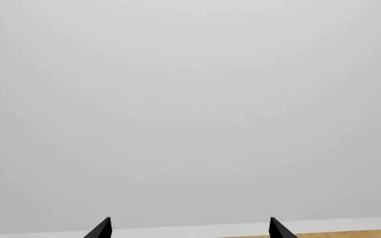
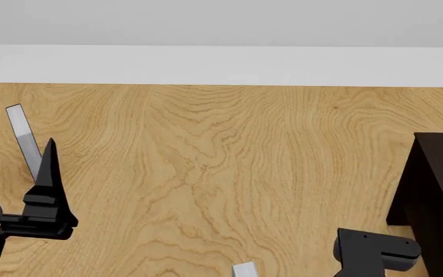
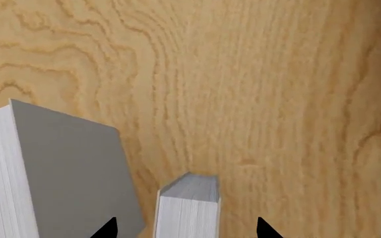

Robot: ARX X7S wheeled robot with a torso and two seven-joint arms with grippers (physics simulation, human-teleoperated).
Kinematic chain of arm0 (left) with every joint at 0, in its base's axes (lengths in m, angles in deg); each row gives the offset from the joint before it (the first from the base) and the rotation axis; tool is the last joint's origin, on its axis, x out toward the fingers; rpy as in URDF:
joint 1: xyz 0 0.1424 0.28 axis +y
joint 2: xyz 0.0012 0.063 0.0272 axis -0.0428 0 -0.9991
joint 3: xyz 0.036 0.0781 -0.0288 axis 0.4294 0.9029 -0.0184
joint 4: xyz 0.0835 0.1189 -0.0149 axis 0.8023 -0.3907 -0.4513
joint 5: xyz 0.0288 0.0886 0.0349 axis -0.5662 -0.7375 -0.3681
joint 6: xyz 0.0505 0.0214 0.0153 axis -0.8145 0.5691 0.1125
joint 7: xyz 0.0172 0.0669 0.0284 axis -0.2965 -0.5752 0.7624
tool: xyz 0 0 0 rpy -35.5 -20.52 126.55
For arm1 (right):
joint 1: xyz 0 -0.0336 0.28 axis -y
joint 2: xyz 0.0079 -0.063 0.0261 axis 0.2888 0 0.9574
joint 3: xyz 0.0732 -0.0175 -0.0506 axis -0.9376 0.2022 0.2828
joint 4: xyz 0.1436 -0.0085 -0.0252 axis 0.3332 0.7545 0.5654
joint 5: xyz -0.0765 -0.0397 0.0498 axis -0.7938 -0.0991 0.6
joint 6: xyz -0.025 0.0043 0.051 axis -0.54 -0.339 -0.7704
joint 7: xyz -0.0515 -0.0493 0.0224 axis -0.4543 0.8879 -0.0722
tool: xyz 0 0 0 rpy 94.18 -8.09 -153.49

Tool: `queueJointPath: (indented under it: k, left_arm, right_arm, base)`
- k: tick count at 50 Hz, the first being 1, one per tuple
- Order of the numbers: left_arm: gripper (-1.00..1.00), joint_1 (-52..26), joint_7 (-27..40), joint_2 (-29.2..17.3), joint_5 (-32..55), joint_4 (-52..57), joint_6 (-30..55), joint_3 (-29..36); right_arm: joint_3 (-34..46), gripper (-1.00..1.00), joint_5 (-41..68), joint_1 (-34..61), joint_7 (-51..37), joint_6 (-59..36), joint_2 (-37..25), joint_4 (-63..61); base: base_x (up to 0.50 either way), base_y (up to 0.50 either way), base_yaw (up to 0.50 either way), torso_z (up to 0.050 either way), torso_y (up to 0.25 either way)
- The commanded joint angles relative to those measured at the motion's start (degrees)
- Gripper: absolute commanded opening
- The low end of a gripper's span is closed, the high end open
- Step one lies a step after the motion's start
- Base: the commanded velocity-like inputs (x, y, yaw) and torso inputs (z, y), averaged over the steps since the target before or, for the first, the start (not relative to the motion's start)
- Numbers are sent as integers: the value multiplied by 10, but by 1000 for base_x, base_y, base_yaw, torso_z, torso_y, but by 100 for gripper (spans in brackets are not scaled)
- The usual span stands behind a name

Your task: Pick up the book on the right and place it on the cabinet shelf.

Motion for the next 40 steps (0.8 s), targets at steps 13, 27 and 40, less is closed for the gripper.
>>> queueJointPath:
  k: [13, 27, 40]
  left_arm:
    - [100, 0, 4, -4, 2, -1, -2, 5]
    - [100, -2, 7, -6, 4, 1, -1, 8]
    - [100, -1, 9, -9, 8, 2, -2, 7]
  right_arm:
    - [10, -100, -15, -1, 8, 0, 3, 10]
    - [2, -100, -8, -1, -11, 6, -15, -16]
    - [0, -100, 24, 65, -92, -32, -44, -89]
  base:
    - [0, 0, 0, 0, 0]
    - [0, 0, 0, 0, 0]
    - [0, 0, 0, 0, 0]
